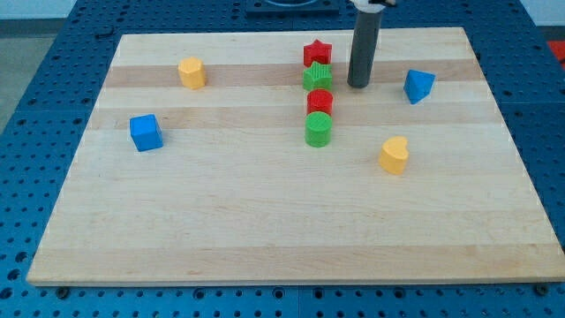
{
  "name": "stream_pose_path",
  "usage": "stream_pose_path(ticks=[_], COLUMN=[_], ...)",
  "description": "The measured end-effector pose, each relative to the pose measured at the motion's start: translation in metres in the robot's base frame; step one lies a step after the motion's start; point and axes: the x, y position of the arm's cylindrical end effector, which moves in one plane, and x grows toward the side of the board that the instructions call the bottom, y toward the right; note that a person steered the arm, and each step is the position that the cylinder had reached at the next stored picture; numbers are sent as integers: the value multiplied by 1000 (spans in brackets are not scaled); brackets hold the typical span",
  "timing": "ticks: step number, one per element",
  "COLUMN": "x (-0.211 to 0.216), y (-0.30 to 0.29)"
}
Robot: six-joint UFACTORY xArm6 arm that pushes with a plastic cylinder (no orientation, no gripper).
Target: Nudge the red star slightly left
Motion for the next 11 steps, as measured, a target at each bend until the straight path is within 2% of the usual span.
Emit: stream_pose_path(ticks=[2,9,11], x=[-53,-53,-53], y=[-3,-32,-21])
